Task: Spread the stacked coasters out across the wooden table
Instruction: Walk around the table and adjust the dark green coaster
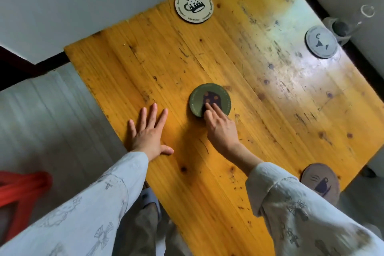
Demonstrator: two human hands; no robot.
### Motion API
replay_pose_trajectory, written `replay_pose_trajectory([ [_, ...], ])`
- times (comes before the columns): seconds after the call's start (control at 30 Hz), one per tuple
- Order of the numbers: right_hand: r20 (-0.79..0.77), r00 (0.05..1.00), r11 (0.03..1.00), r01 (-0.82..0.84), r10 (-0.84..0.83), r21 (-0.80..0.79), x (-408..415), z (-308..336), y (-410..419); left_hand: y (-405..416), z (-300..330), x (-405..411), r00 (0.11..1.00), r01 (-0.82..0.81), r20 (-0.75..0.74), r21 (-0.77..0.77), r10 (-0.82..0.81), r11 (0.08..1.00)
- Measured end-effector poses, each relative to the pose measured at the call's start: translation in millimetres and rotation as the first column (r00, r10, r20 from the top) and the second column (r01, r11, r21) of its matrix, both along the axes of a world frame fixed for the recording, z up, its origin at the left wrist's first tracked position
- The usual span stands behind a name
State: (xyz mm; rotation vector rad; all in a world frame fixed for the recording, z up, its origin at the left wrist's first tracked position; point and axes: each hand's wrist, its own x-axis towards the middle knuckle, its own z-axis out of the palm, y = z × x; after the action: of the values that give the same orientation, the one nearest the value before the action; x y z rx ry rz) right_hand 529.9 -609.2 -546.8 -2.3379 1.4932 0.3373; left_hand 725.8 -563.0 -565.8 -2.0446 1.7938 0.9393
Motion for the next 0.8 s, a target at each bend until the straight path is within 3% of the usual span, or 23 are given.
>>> replay_pose_trajectory([
  [0.1, 0.059, 0.968, 0.969, -0.245, 0.243, 0.022, 1.5, 1.1, 34.8, -0.2, 3.5, 1.2, 0.999, -0.014, -0.045, -0.007, 0.014, 1.0],
  [0.2, 0.107, 0.88, 0.881, -0.444, 0.463, -0.166, -17.0, -2.1, 58.5, -1.5, 8.7, 3.3, 0.996, -0.036, -0.081, -0.005, 0.035, 0.999],
  [0.27, 0.11, 0.835, 0.834, -0.511, 0.539, -0.206, -30.4, -6.1, 66.4, -3.6, 13.4, 0.7, 0.997, -0.062, -0.059, -0.059, 0.058, 0.996],
  [0.33, 0.137, 0.857, 0.864, -0.475, 0.497, -0.165, -35.8, -5.7, 70.6, -9.0, 17.5, -7.3, 0.998, -0.062, 0.003, -0.172, 0.064, 0.983],
  [0.43, 0.172, 0.968, 0.976, -0.158, 0.183, -0.149, -30.9, -2.3, 83.1, -18.5, 19.3, -29.3, 0.997, 0.026, -0.06, -0.278, -0.045, 0.96],
  [0.5, 0.298, 0.929, 0.963, 0.257, -0.221, -0.087, -23.0, -0.1, 93.5, -21.0, 19.4, -45.4, 0.977, 0.104, -0.154, -0.259, -0.148, 0.96],
  [0.57, 0.368, 0.68, 0.762, 0.629, -0.635, 0.153, -16.9, 3.9, 96.7, -19.1, 17.9, -54.4, 0.963, 0.148, -0.183, -0.25, -0.197, 0.957],
  [0.6, 0.336, 0.541, 0.632, 0.715, -0.771, 0.298, -14.9, 5.1, 95.3, -15.9, 17.2, -55.3, 0.963, 0.145, -0.187, -0.255, -0.196, 0.956],
  [0.7, 0.231, 0.208, 0.308, 0.714, -0.951, 0.629, -9.8, 7.1, 87.3, 2.2, 18.2, -52.6, 0.959, 0.098, -0.236, -0.234, -0.155, 0.967],
  [0.77, 0.176, 0.095, 0.195, 0.651, -0.98, 0.733, -5.8, 10.2, 80.4, 20.0, 21.8, -51.4, 0.955, 0.045, -0.282, -0.179, -0.095, 0.983],
  [0.8, 0.174, 0.087, 0.189, 0.634, -0.981, 0.75, -4.4, 11.7, 76.5, 29.6, 24.2, -50.4, 0.95, -0.015, -0.312, -0.153, -0.034, 0.988],
])
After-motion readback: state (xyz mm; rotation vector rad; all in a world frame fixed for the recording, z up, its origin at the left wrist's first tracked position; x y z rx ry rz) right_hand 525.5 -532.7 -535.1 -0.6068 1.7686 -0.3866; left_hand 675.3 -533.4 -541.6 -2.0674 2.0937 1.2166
